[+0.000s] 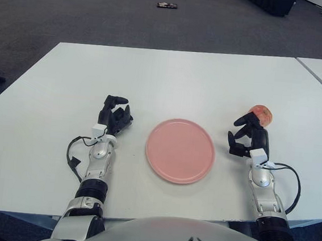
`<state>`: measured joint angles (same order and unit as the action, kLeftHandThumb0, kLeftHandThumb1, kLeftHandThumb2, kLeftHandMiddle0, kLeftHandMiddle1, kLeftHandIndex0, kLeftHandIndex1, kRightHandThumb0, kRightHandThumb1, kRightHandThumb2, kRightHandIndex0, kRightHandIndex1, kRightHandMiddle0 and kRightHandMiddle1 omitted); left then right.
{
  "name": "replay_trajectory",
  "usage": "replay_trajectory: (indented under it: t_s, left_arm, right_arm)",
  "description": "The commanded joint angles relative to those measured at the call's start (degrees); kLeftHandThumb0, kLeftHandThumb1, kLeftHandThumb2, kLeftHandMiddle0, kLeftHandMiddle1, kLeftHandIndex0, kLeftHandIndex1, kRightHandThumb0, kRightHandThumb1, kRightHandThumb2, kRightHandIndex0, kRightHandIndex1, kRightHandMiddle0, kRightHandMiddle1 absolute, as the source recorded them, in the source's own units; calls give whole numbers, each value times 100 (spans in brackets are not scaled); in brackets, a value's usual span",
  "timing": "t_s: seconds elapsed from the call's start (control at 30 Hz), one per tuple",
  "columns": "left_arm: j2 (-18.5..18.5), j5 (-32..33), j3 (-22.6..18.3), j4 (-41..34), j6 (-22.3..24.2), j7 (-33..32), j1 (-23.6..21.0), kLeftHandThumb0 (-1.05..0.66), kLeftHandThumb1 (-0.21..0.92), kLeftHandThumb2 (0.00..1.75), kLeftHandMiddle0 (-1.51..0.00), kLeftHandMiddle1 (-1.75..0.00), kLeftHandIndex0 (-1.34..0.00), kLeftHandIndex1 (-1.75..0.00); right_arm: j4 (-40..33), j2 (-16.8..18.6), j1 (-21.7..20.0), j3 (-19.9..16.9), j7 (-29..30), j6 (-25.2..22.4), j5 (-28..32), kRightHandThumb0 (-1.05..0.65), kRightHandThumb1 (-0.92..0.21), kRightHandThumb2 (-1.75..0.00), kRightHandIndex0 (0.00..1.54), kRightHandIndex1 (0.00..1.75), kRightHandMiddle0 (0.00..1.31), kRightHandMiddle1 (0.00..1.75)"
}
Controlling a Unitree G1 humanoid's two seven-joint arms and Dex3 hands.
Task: Put the apple into the plate.
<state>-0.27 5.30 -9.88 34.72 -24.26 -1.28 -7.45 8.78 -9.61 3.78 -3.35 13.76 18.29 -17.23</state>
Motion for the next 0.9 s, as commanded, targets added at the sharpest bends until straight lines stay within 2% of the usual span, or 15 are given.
replay_trajectory:
  t_s: [0.0,0.07,0.2,0.27,0.37,0.47,0.6,0.67,0.87]
  left_arm:
    - [-62,-6,17,323,220,-19,215,-38,68,86,-78,-175,-34,-175]
    - [-65,-14,20,333,222,-31,209,-38,69,85,-77,-175,-34,-175]
    - [-73,-3,14,357,215,-27,195,-38,69,85,-77,-175,-33,-175]
    - [-79,9,5,380,212,-26,183,-38,69,85,-76,-175,-33,-175]
    - [-93,22,-7,409,214,-30,166,-38,70,84,-76,-175,-33,-175]
    - [-105,33,-21,436,194,-31,155,-38,70,84,-76,-175,-33,-175]
    - [-109,25,-29,475,148,-47,140,-38,70,84,-77,-175,-33,-175]
    - [-107,27,-33,485,122,-43,138,-38,70,84,-77,-175,-33,-175]
    - [-112,49,-41,477,72,-16,158,-38,68,86,-79,-175,-34,-175]
  right_arm:
    - [-470,-161,-45,-41,-9,-392,-291,-1,-85,-60,35,155,10,175]
    - [-624,-217,-35,-36,12,-596,-483,-21,-89,-56,18,128,15,175]
    - [-803,-302,-75,-24,130,-893,-858,-31,-91,-53,5,106,17,175]
    - [-809,-358,-208,-15,186,-1026,-1024,-45,-80,-71,2,93,7,144]
    - [-761,-477,-486,-7,212,-1193,-1197,-53,-71,-81,1,83,2,122]
    - [-809,-628,-685,8,151,-1385,-1370,-58,-67,-83,0,71,1,105]
    - [-937,-725,-749,31,40,-1671,-1485,-61,-64,-82,0,60,0,91]
    - [-1096,-779,-804,38,-124,-2012,-1578,-62,-63,-81,0,53,0,84]
    - [-1414,-869,-920,97,-497,-2913,-1886,-70,-62,-74,0,14,0,51]
